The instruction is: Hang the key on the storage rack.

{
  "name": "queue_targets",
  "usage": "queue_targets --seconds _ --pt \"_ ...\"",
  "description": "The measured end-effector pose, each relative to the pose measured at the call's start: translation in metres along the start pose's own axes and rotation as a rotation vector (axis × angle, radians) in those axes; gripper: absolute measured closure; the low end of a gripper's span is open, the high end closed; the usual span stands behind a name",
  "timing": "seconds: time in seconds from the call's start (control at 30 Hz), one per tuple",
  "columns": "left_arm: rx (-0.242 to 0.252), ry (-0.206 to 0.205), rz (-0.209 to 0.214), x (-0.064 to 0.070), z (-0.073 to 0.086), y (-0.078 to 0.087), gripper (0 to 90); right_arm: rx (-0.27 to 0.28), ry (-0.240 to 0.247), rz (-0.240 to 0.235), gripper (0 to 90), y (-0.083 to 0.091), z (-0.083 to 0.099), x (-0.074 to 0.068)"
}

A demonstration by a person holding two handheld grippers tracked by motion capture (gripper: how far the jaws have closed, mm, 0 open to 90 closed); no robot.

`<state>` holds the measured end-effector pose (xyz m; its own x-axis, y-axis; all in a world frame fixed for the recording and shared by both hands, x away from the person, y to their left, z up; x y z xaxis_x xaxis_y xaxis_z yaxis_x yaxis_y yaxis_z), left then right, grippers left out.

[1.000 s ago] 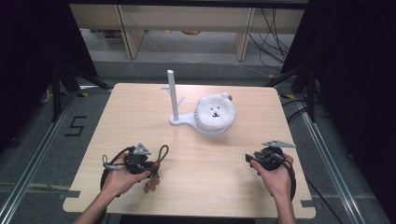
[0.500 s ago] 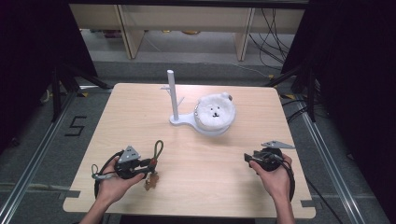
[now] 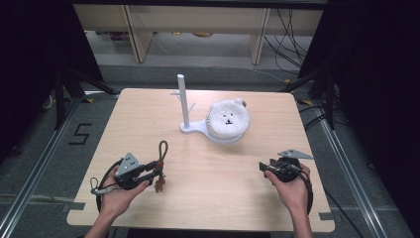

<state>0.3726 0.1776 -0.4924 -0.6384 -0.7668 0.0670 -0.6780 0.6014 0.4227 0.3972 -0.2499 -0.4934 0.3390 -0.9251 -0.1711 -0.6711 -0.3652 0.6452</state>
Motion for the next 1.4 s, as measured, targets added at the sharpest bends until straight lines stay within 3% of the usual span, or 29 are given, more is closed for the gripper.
queue_targets --seconds 0.17,0.57,0.9,1.27,1.4 --pt "0.029 -0.005 -0.005 -0.001 -0.006 0.002 67.5 0.006 -0.003 -0.004 51.1 0.000 0.000 -0.001" --pt "0.039 -0.040 -0.017 -0.004 -0.016 0.000 67.4 0.001 0.005 0.011 49.9 0.002 0.000 0.000" --pt "0.050 -0.045 -0.024 -0.006 -0.027 -0.002 67.4 0.005 0.015 0.027 49.3 0.002 0.001 0.000" --pt "0.053 -0.048 -0.026 -0.012 -0.037 -0.008 67.4 0.007 0.003 0.009 48.0 0.001 0.002 0.000" --pt "0.055 -0.047 -0.030 -0.015 -0.040 -0.012 67.4 0.018 0.016 0.029 47.8 0.000 0.002 0.002"
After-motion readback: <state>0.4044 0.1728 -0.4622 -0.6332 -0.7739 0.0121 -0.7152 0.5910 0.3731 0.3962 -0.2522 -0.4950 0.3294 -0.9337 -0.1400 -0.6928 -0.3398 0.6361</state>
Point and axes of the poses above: each handheld gripper's, and its own axes: y roughly backward along the jaws, z roughly out of its underside, x roughly to its right, the point moved 4 cm from there along -y, roughly forward along the jaws, and after that the axes turned 2 degrees about -y, right-handed, at the moved point
